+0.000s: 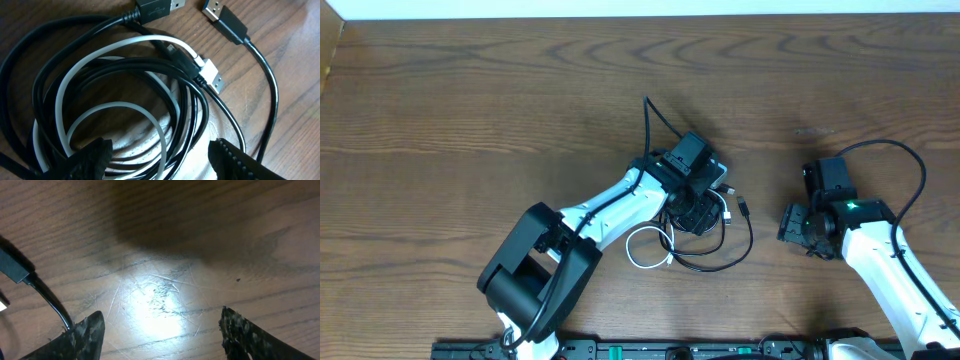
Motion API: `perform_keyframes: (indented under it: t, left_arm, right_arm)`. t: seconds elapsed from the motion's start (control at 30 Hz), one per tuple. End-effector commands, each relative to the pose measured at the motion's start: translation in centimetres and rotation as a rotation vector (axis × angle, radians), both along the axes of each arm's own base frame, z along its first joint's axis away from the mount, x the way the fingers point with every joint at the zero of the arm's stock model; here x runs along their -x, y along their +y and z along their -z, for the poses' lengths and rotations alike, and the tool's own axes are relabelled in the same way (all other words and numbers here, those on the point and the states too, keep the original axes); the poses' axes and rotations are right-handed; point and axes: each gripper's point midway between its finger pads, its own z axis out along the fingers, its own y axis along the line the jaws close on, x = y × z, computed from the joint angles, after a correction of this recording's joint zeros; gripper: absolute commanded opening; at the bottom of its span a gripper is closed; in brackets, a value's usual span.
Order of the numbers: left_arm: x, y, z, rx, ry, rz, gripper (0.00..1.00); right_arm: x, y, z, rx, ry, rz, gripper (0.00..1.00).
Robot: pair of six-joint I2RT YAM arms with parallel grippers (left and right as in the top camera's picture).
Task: Untangle cables
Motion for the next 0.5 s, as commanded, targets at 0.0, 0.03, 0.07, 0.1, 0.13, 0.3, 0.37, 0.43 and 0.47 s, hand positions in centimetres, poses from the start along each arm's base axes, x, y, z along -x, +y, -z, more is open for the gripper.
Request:
perform_keyframes:
  t: [0.0,0.03,0.07,0.1,0.13,0.3,0.37,0.43,0.47]
  left_arm:
    - [0.1,0.2,0.8,-0.020,0.007,0.006,0.67]
    - [0.2,0.2,0.9,-0.022,0.008,0.006,0.66]
    - [0.2,0.2,1.0,-0.023,0.010,0.006,0.66]
    - [0.2,0.2,1.1,-0.025,0.012,0.006,0.66]
    - [0.3,0.3,1.2,-0.028,0.015,0.006,0.66]
    - [0.8,0.3,2.2,-0.045,0.035,0.014,0.66]
    - [1.1,0.1,2.5,-0.051,0.042,0.023,0.66]
    - [1.8,-0.4,2.6,-0.054,0.043,0.045,0.66]
    - [2.1,-0.5,2.6,-0.054,0.043,0.052,0.66]
  right_arm:
    - [-0.4,-0.2,-0.4,0.003,-0.012,0.019,0.71]
    - [-0.4,-0.1,-0.3,-0.005,-0.012,0.018,0.71]
    - [-0.3,-0.1,-0.3,-0.005,-0.011,0.018,0.71]
    - [-0.4,-0.1,-0.3,-0.004,-0.012,0.018,0.71]
    - [-0.4,-0.1,-0.3,-0.005,-0.012,0.018,0.71]
    - [-0.4,-0.1,-0.4,-0.008,-0.014,0.017,0.71]
    - [-0.4,-0.1,-0.4,-0.008,-0.014,0.018,0.71]
    - [-0.4,0.0,-0.4,-0.008,-0.015,0.017,0.71]
    - [-0.4,-0.1,-0.4,-0.008,-0.015,0.018,0.71]
